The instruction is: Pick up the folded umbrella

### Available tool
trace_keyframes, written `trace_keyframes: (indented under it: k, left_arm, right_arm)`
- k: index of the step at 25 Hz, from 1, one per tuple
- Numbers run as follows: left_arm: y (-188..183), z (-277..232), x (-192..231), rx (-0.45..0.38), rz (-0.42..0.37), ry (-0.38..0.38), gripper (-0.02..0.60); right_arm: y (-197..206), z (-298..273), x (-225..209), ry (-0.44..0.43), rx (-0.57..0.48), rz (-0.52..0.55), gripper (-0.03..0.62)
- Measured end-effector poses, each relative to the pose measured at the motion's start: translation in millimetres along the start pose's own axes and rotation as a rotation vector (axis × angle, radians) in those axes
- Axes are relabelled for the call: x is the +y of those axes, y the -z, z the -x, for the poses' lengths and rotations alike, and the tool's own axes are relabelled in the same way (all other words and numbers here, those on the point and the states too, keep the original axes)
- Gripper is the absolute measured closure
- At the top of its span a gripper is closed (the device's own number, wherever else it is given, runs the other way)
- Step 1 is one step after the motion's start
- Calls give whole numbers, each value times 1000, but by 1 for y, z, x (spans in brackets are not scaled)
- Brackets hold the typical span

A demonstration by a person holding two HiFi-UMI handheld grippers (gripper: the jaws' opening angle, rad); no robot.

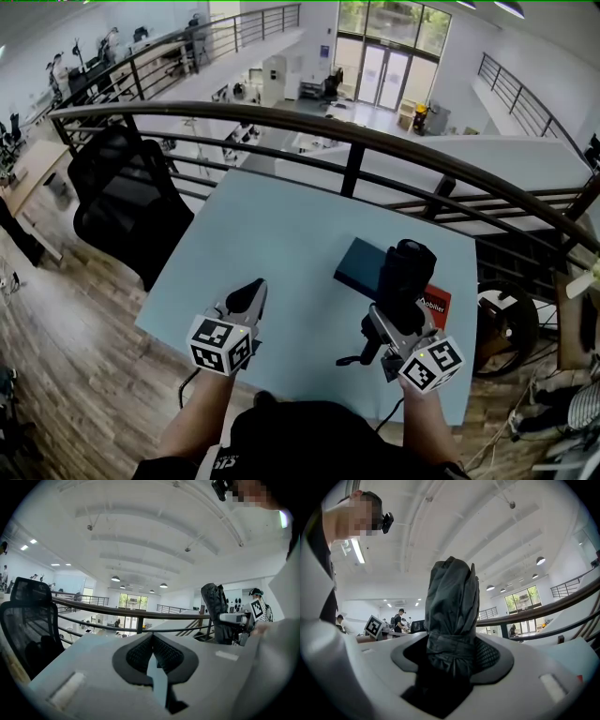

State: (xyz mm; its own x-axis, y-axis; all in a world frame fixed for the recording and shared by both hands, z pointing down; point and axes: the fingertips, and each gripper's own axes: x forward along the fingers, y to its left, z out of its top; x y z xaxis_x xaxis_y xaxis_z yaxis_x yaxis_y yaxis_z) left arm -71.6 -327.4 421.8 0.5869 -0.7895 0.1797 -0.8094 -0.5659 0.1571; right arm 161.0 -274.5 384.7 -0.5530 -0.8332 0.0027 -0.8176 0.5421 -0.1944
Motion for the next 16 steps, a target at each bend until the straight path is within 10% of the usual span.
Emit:
trace_keyframes:
  k: [16]
  left_arm:
    - [-7,6,0,-16,-5,-7,577]
  right_arm:
    - [-20,-5,12,-33,-31,22,332]
